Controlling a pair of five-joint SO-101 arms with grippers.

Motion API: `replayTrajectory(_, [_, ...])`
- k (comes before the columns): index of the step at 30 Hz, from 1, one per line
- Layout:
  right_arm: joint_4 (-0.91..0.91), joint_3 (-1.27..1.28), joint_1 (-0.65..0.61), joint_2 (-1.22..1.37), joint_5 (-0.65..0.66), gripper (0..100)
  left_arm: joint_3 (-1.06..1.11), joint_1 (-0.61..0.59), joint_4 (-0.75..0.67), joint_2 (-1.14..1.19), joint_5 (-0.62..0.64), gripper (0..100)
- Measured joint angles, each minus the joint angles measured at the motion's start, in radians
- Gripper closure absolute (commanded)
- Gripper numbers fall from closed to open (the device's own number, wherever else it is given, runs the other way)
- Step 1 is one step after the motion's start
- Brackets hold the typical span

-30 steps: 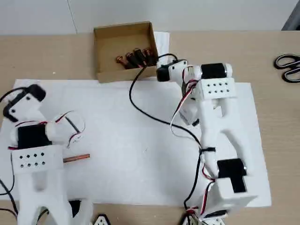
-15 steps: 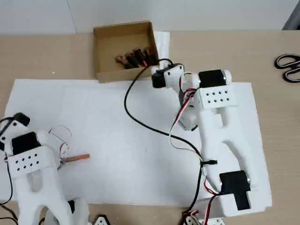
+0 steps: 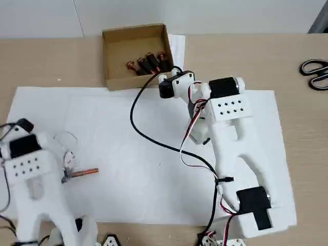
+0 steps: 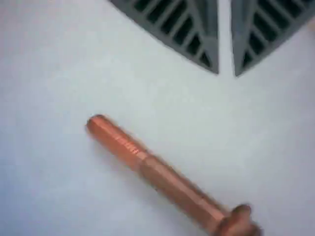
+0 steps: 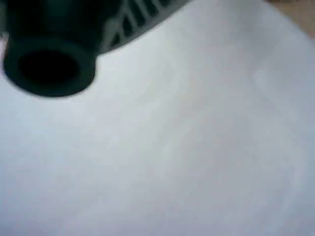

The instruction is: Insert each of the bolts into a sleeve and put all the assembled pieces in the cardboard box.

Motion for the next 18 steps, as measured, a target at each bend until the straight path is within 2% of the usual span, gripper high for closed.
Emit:
replayTrajectory(6, [0.000, 0.000, -0.003, 0.000, 0.000, 98.9, -0.164, -0.002, 0.006, 0.078, 0.018, 99])
replayTrajectory(14, [0.000, 0.000, -0.002, 0.000, 0.000, 98.9, -0.025, 0.014, 0.006, 0.204, 0.026, 99])
replayTrajectory(18, [0.000, 0.000, -0.002, 0.000, 0.000, 98.9, -0.028, 0.012, 0.008, 0.292, 0.026, 99])
